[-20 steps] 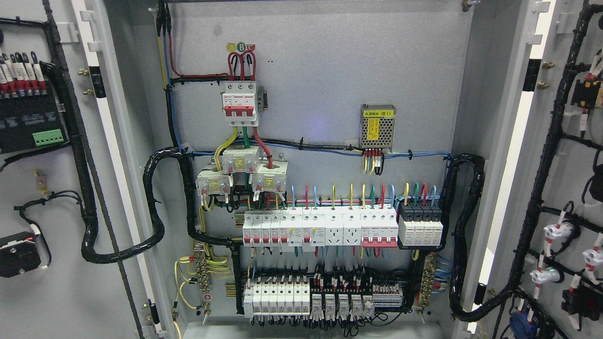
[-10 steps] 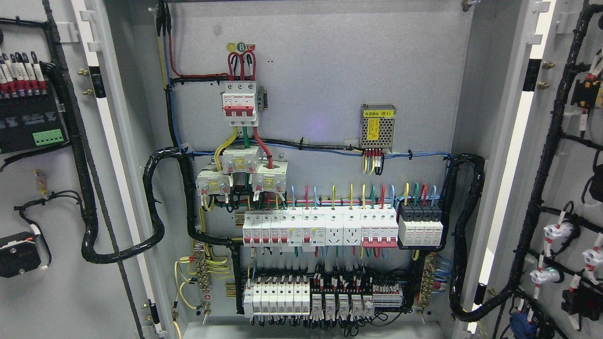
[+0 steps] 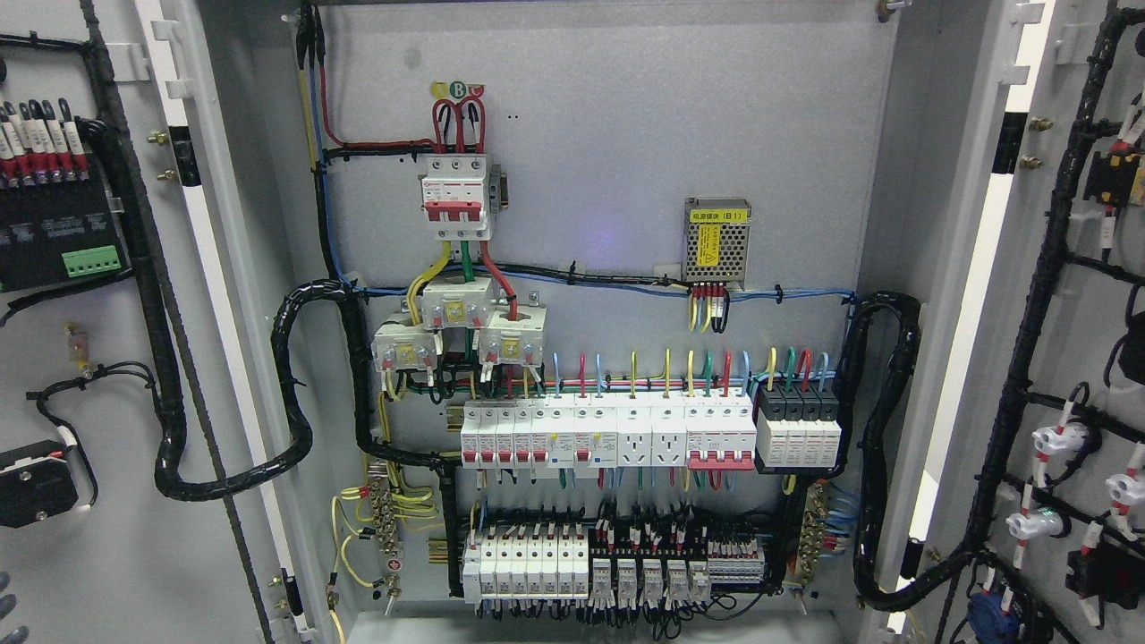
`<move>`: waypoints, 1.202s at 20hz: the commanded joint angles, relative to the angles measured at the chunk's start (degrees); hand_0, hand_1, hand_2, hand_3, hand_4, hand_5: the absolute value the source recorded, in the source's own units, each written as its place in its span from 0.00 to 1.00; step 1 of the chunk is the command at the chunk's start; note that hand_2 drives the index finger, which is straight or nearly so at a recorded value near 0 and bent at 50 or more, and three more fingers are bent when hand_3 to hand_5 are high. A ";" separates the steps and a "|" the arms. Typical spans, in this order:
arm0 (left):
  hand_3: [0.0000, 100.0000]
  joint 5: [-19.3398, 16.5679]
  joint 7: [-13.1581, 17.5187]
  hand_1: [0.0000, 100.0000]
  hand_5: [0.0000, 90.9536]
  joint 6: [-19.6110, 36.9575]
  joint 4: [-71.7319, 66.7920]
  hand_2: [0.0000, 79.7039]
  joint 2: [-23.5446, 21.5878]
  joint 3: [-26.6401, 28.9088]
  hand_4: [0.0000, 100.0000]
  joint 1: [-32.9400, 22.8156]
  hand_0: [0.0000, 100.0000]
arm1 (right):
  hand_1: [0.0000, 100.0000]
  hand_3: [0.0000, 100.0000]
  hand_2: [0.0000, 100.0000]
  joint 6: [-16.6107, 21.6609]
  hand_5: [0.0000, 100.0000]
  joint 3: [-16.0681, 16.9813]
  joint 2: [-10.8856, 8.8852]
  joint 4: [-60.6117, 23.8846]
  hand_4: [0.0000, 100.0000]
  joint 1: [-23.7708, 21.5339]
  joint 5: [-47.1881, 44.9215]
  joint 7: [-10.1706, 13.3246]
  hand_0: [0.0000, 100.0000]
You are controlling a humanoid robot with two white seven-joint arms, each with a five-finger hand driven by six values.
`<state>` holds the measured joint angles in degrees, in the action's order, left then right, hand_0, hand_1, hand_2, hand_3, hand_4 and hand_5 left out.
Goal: Open door with both hands
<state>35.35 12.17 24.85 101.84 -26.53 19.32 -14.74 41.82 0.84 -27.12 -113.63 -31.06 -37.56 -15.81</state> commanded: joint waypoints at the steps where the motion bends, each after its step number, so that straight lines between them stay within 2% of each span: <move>1: 0.00 -4.75 -0.13 0.00 0.00 0.20 4.60 0.00 3.76 -13.68 0.00 -1.78 0.00 | 0.00 0.00 0.00 0.02 0.00 -14.89 0.57 7.63 0.00 -0.14 3.72 0.08 0.38; 5: 0.00 -15.91 -1.18 0.00 0.00 0.20 4.60 0.00 10.97 -19.31 0.00 -5.90 0.00 | 0.00 0.00 0.00 0.02 0.00 -18.32 2.59 12.63 0.00 -0.23 4.07 0.08 0.38; 8: 0.00 -20.40 -1.97 0.00 0.00 -0.15 4.34 0.00 12.91 -23.44 0.00 -10.56 0.00 | 0.00 0.00 0.00 0.02 0.00 -20.34 3.03 16.33 0.00 -0.92 5.12 0.08 0.38; 11: 0.00 -23.92 -2.06 0.00 0.00 -1.20 3.11 0.00 14.75 -25.12 0.00 -15.39 0.00 | 0.00 0.00 0.00 0.02 0.00 -21.49 4.00 20.54 0.00 -2.24 5.13 0.08 0.38; 14: 0.00 -25.16 -1.98 0.00 0.00 -4.62 -0.66 0.00 15.90 -25.47 0.00 -17.78 0.00 | 0.00 0.00 0.00 0.02 0.00 -21.58 5.14 25.11 0.00 -5.13 5.13 0.08 0.38; 16: 0.00 -25.16 -1.98 0.00 0.00 -9.00 -3.30 0.00 15.90 -25.74 0.00 -18.13 0.00 | 0.00 0.00 0.00 0.11 0.00 -21.93 6.02 27.32 0.00 -7.33 5.13 0.08 0.38; 19: 0.00 -25.16 -1.98 0.00 0.00 -14.99 -5.24 0.00 15.90 -25.48 0.00 -20.15 0.00 | 0.00 0.00 0.00 0.28 0.00 -22.28 6.28 28.99 0.00 -11.20 5.13 0.08 0.38; 22: 0.00 -25.33 -1.98 0.00 0.00 -17.72 -8.13 0.00 15.81 -25.13 0.00 -22.96 0.00 | 0.00 0.00 0.00 0.81 0.00 -22.28 6.72 31.62 0.00 -14.72 5.13 -0.01 0.38; 24: 0.00 -25.77 -1.98 0.00 0.00 -17.90 -11.12 0.00 15.81 -24.95 0.00 -23.84 0.00 | 0.00 0.00 0.00 3.08 0.00 -22.19 6.73 34.08 0.00 -16.22 5.13 -0.01 0.38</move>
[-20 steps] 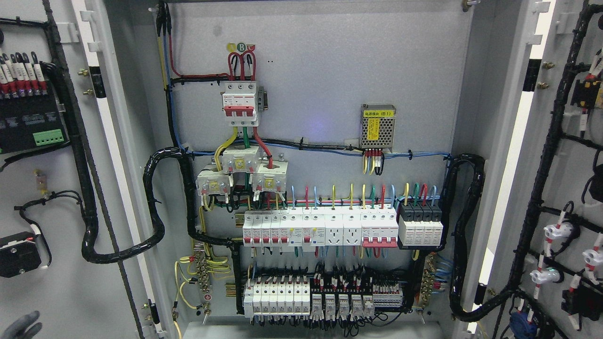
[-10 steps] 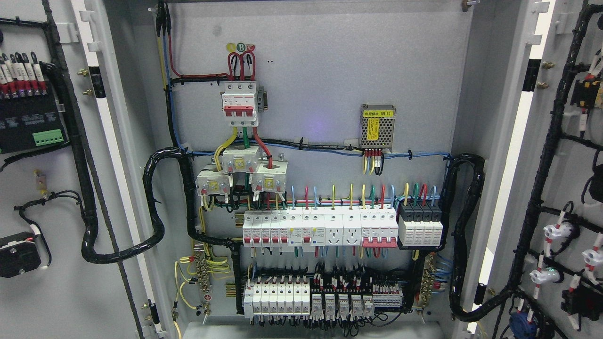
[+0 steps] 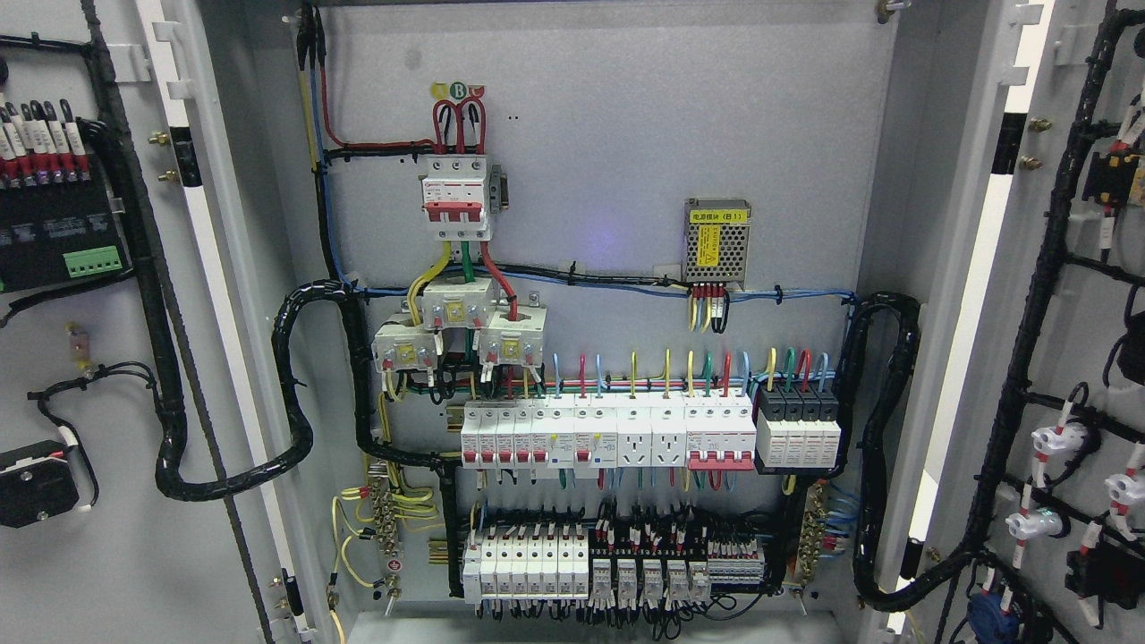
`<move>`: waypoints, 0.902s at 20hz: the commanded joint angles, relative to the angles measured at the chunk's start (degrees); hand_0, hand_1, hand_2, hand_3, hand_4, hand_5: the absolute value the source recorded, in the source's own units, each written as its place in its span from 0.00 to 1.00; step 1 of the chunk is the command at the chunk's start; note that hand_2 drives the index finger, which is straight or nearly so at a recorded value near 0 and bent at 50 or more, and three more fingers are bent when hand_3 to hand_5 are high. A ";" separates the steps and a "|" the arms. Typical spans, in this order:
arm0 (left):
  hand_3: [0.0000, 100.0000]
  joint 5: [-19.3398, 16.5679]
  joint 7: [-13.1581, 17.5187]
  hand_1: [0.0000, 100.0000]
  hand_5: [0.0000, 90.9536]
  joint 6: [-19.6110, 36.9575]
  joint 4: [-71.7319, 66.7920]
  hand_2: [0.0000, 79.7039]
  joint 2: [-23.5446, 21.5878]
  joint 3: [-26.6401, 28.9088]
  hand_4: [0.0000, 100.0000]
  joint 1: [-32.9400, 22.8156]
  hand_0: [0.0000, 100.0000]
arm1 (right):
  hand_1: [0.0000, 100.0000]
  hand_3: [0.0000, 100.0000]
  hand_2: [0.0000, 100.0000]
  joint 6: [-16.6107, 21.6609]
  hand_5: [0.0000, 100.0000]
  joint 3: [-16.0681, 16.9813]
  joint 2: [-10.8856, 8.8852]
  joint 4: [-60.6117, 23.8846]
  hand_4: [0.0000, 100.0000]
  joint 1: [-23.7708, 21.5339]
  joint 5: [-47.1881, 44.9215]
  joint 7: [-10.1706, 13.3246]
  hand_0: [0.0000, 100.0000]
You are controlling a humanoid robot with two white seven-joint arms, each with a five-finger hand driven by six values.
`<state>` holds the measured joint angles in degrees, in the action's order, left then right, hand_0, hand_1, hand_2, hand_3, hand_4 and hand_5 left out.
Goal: Open door with both hands
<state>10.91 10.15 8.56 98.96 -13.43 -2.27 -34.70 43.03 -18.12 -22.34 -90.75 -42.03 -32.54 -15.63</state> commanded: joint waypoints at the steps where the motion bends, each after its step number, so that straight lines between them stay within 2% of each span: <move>1: 0.00 -1.94 0.05 0.00 0.00 -1.62 -9.22 0.00 2.71 -3.27 0.00 -4.15 0.00 | 0.00 0.00 0.00 3.54 0.00 -3.33 1.95 12.60 0.00 -5.60 0.10 -0.19 0.38; 3: 0.00 -2.91 0.13 0.00 0.00 -1.62 -11.41 0.00 2.71 -3.01 0.00 -5.20 0.00 | 0.00 0.00 0.00 5.22 0.00 -3.42 1.95 16.03 0.00 -5.87 0.10 -0.19 0.38; 6: 0.00 -3.70 0.05 0.00 0.00 -1.79 -18.25 0.00 2.62 -2.92 0.00 -5.64 0.00 | 0.00 0.00 0.00 5.22 0.00 -3.86 2.48 21.56 0.00 -5.69 0.19 -0.19 0.38; 9: 0.00 -5.63 0.22 0.00 0.00 -1.79 -29.06 0.00 2.80 -2.39 0.00 -3.46 0.00 | 0.00 0.00 0.00 5.14 0.00 -3.51 4.40 28.50 0.00 -4.47 0.63 -0.10 0.38; 12: 0.00 -6.42 0.40 0.00 0.00 -1.79 -38.73 0.00 3.50 -2.39 0.00 -0.38 0.00 | 0.00 0.00 0.00 5.05 0.00 -2.98 7.91 40.52 0.00 1.76 0.72 -0.10 0.38; 14: 0.00 -8.53 0.48 0.00 0.00 -1.71 -46.19 0.00 4.38 -2.39 0.00 2.25 0.00 | 0.00 0.00 0.00 4.87 0.00 -2.98 10.64 52.28 0.00 7.29 0.81 -0.19 0.38; 18: 0.00 -10.21 0.31 0.00 0.00 -1.71 -62.98 0.00 6.84 -2.48 0.00 10.51 0.00 | 0.00 0.00 0.00 4.61 0.00 -2.10 16.00 73.13 0.00 18.37 1.51 -0.10 0.38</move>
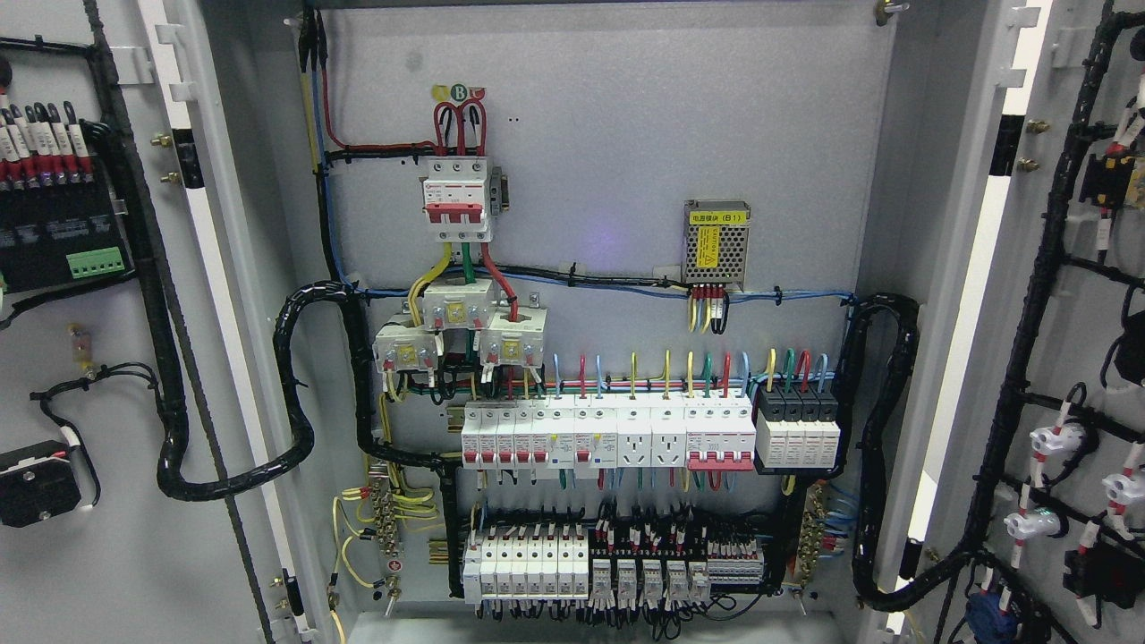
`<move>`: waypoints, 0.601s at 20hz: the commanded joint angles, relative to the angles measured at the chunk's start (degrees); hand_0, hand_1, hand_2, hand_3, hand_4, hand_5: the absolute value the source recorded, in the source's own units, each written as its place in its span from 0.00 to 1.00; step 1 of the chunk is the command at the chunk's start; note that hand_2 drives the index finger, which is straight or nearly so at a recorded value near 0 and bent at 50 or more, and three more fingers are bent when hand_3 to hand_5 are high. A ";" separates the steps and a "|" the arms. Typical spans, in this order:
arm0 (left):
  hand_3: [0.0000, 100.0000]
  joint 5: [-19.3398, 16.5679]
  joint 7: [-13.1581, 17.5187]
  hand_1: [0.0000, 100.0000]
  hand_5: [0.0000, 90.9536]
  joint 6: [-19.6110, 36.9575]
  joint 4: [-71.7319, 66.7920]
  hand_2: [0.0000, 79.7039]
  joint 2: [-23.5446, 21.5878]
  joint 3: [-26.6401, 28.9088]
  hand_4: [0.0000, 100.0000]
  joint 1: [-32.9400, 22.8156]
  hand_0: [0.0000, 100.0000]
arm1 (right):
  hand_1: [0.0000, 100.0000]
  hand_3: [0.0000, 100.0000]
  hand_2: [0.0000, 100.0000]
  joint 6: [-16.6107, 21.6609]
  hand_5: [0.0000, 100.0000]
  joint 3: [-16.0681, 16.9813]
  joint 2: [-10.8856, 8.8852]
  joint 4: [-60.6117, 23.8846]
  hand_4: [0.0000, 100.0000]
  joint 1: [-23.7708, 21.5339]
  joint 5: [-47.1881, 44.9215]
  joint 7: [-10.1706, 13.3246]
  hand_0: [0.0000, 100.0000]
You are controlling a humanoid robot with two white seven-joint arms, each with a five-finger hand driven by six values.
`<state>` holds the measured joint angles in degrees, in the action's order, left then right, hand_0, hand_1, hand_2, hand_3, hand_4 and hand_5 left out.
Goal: Open door with both hands
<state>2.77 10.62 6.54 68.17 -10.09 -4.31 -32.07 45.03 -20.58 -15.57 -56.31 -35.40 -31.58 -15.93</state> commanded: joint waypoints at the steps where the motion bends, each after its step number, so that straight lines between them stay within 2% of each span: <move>1: 0.00 -2.24 -0.16 0.00 0.00 0.32 -34.92 0.00 4.11 -0.44 0.00 9.64 0.00 | 0.00 0.00 0.00 2.09 0.00 0.89 10.28 42.56 0.00 14.11 0.55 0.20 0.38; 3: 0.00 -2.24 -0.25 0.00 0.00 0.23 -38.62 0.00 5.17 -0.44 0.00 12.72 0.00 | 0.00 0.00 0.00 -0.97 0.00 2.73 12.13 49.59 0.00 18.77 0.55 0.20 0.38; 5: 0.00 -2.24 -0.33 0.00 0.00 0.14 -43.44 0.00 6.22 -0.35 0.00 16.15 0.00 | 0.00 0.00 0.00 -7.46 0.00 5.62 13.19 53.74 0.00 22.46 0.64 0.20 0.38; 8: 0.00 -2.15 -0.33 0.00 0.00 0.14 -55.56 0.00 7.63 -0.35 0.00 23.87 0.00 | 0.00 0.00 0.00 -18.10 0.00 6.87 13.20 54.55 0.00 25.29 0.64 0.20 0.38; 12: 0.00 -1.80 -0.33 0.00 0.00 0.23 -67.79 0.00 9.47 -0.35 0.00 30.39 0.00 | 0.00 0.00 0.00 -29.62 0.00 6.78 13.28 54.55 0.00 28.10 2.30 0.82 0.38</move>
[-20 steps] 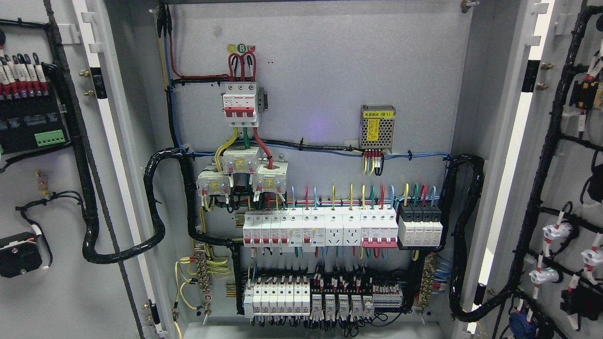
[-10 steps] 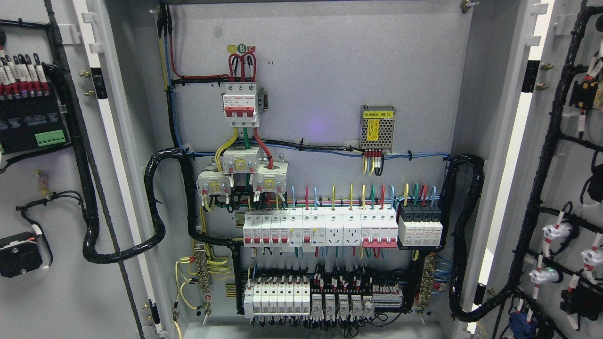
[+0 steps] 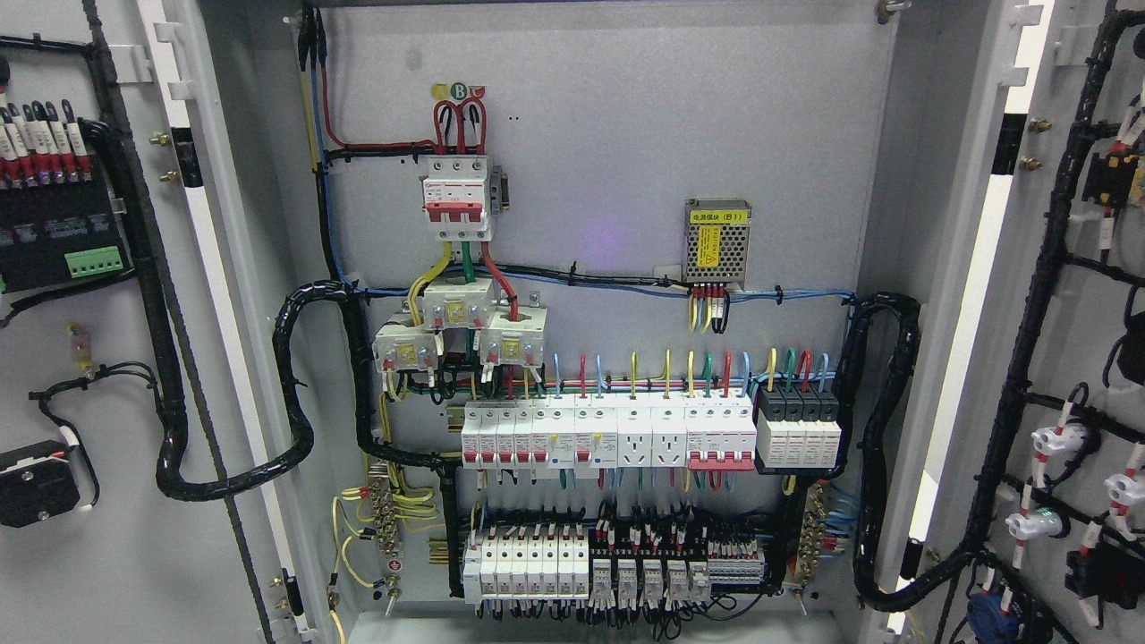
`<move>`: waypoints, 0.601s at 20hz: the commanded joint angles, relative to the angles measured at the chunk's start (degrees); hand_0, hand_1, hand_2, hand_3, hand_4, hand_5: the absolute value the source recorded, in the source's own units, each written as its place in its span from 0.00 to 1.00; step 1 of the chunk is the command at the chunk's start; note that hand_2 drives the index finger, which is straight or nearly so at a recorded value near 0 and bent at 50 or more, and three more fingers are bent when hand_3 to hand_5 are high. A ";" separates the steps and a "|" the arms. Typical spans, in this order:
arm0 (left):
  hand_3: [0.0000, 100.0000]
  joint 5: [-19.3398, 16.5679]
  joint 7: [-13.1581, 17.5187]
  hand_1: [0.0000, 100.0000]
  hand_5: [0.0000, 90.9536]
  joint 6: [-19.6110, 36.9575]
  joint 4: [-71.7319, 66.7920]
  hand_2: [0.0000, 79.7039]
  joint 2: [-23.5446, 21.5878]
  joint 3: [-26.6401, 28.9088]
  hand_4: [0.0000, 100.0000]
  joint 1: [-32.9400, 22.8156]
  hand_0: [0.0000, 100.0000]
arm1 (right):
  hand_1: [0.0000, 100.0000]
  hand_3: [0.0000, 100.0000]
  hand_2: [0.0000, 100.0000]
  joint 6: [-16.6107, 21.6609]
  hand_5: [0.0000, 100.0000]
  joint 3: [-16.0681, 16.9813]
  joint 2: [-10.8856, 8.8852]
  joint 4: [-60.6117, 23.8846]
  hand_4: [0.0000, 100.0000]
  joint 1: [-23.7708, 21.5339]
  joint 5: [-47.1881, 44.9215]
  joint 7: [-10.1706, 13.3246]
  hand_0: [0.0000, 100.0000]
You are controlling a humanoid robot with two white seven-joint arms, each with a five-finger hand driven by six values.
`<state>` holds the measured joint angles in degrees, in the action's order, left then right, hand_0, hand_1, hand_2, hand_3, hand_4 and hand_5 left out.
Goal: Open door with both hands
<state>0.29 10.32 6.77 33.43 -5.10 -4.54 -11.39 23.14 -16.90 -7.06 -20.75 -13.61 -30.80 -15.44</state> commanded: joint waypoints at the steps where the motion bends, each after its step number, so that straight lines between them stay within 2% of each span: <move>1: 0.00 0.76 -0.04 0.00 0.00 0.08 -35.43 0.00 5.00 -0.12 0.00 10.68 0.00 | 0.00 0.00 0.00 -9.85 0.00 3.19 4.77 19.00 0.00 6.66 3.10 0.41 0.38; 3: 0.00 0.94 -0.04 0.00 0.00 0.08 -39.56 0.00 5.88 -0.20 0.00 12.44 0.00 | 0.00 0.00 0.00 -12.41 0.00 3.28 4.77 18.91 0.00 6.92 5.04 0.68 0.38; 6: 0.00 1.03 -0.04 0.00 0.00 0.08 -43.62 0.00 6.33 -0.12 0.00 14.55 0.00 | 0.00 0.00 0.00 -16.27 0.00 3.19 5.56 19.00 0.00 7.89 5.31 3.66 0.38; 7: 0.00 1.12 -0.04 0.00 0.00 0.08 -44.76 0.00 6.33 -0.12 0.00 14.99 0.00 | 0.00 0.00 0.00 -17.68 0.00 3.10 5.74 19.00 0.00 7.98 6.10 4.01 0.38; 12: 0.00 1.12 -0.04 0.00 0.00 0.08 -48.37 0.00 6.77 0.06 0.00 15.96 0.00 | 0.00 0.00 0.00 -18.22 0.00 3.19 7.50 20.22 0.00 8.33 11.81 4.19 0.38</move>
<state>0.03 10.32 6.87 4.10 -1.71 -4.59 1.77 5.60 -14.77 -2.77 -6.99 -6.51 -23.58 -11.59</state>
